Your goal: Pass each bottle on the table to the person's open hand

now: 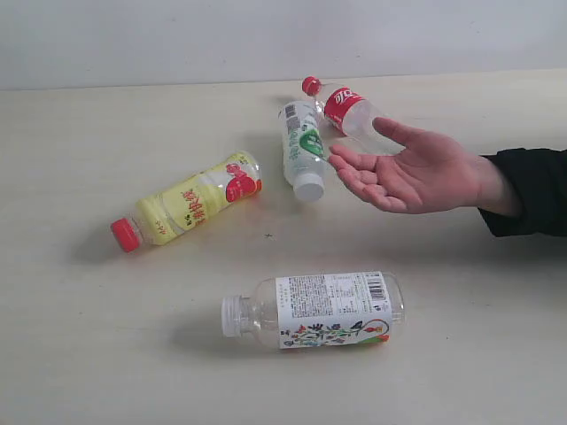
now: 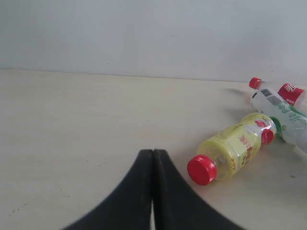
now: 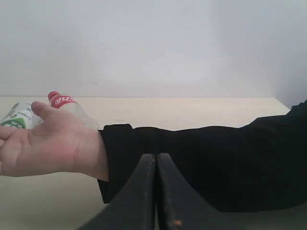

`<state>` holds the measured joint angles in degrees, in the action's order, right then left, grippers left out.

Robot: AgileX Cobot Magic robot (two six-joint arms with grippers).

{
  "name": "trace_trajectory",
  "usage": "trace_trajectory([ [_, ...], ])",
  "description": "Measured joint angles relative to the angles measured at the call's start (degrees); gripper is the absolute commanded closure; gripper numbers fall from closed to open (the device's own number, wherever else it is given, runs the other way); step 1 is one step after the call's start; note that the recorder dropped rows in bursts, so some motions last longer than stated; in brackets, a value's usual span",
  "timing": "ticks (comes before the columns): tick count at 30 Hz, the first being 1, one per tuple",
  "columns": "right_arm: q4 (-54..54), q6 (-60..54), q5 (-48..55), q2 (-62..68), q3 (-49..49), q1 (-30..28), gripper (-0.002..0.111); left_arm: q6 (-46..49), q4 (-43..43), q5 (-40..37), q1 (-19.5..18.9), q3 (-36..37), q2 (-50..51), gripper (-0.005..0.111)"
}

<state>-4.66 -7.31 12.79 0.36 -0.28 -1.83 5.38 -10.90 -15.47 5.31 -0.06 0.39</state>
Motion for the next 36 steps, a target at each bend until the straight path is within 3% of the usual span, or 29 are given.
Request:
trace_trajectory([
  [21, 0.0, 0.0, 0.0, 0.0, 0.0, 0.0, 0.108, 2.0, -0.6, 1.0, 0.0, 0.0, 0.0, 0.106],
  [29, 0.0, 0.0, 0.0, 0.0, 0.0, 0.0, 0.108, -4.8, -22.4, 21.0, 0.0, 0.2, 0.0, 0.106],
  [36, 0.0, 0.0, 0.0, 0.0, 0.0, 0.0, 0.108, -25.4, -23.1, 34.0, 0.0, 0.2, -0.1, 0.107],
])
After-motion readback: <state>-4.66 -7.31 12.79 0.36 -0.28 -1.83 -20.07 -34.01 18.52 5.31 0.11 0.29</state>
